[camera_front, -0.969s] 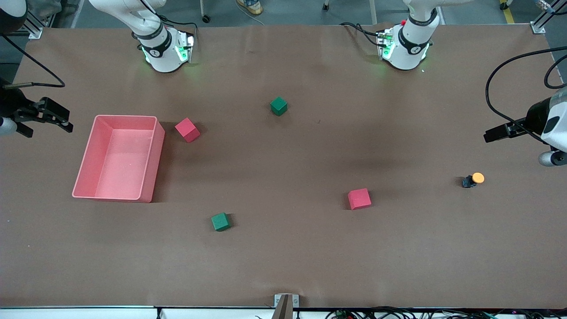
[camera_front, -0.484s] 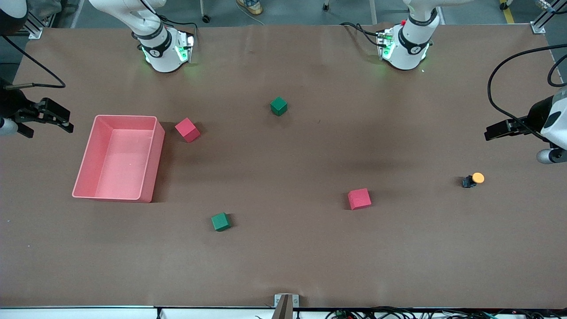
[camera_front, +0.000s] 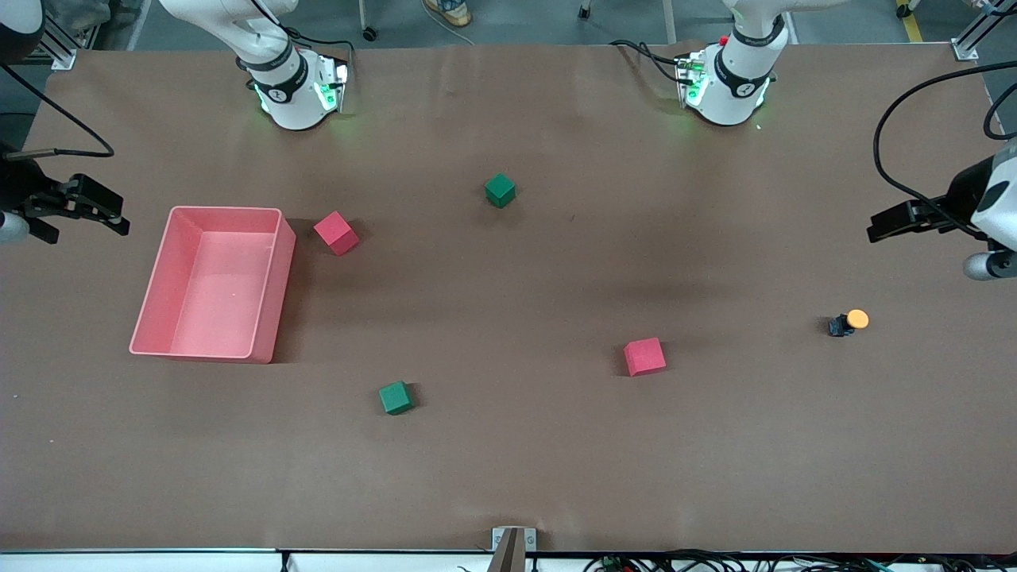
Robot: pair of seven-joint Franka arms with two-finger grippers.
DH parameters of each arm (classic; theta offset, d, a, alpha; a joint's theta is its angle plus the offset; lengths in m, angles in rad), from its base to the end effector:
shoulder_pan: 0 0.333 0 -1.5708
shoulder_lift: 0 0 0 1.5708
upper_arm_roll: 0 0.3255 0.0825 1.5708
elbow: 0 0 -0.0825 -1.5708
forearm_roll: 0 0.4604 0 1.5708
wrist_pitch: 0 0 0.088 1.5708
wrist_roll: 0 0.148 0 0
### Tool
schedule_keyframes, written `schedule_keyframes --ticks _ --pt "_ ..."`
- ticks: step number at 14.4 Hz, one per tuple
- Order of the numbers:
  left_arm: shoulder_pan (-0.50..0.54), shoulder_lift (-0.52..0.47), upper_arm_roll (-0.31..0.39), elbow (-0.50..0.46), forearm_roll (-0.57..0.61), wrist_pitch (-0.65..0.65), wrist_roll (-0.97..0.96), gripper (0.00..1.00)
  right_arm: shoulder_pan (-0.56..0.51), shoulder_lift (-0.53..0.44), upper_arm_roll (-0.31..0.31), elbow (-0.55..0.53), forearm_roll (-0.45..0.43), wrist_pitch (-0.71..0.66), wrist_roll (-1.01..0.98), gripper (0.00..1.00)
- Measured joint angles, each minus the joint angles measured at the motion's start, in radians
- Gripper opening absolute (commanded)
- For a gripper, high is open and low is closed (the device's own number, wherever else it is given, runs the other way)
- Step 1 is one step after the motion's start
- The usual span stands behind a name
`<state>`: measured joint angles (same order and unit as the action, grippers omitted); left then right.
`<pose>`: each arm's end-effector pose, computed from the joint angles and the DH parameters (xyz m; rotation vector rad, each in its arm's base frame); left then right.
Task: Place and upright button with both arms
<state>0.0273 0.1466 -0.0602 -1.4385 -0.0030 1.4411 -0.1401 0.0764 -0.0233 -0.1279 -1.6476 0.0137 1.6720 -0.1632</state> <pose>0.6562 -0.0197 0.5599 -3.1283 -0.1676 0.2263 0.6333 -0.0314 0.5744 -3.1244 -0.1730 -0.0767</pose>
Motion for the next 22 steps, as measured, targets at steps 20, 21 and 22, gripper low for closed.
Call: schedule_keyframes --ticks 20,21,22 --pt "-0.003 -0.292 -0.02 -0.28 -0.038 0.068 0.017 1.0 -0.005 0.001 -0.002 -0.001 0.0 -0.007 0.0 1.0" --pt "-0.006 -0.292 -0.02 -0.28 -0.038 0.07 0.017 1.0 -0.005 0.001 -0.002 -0.001 0.0 -0.007 0.0 1.0" --pt "-0.008 -0.292 -0.02 -0.28 -0.038 0.071 0.017 1.0 -0.005 0.001 -0.002 -0.001 0.0 -0.007 0.0 1.0"
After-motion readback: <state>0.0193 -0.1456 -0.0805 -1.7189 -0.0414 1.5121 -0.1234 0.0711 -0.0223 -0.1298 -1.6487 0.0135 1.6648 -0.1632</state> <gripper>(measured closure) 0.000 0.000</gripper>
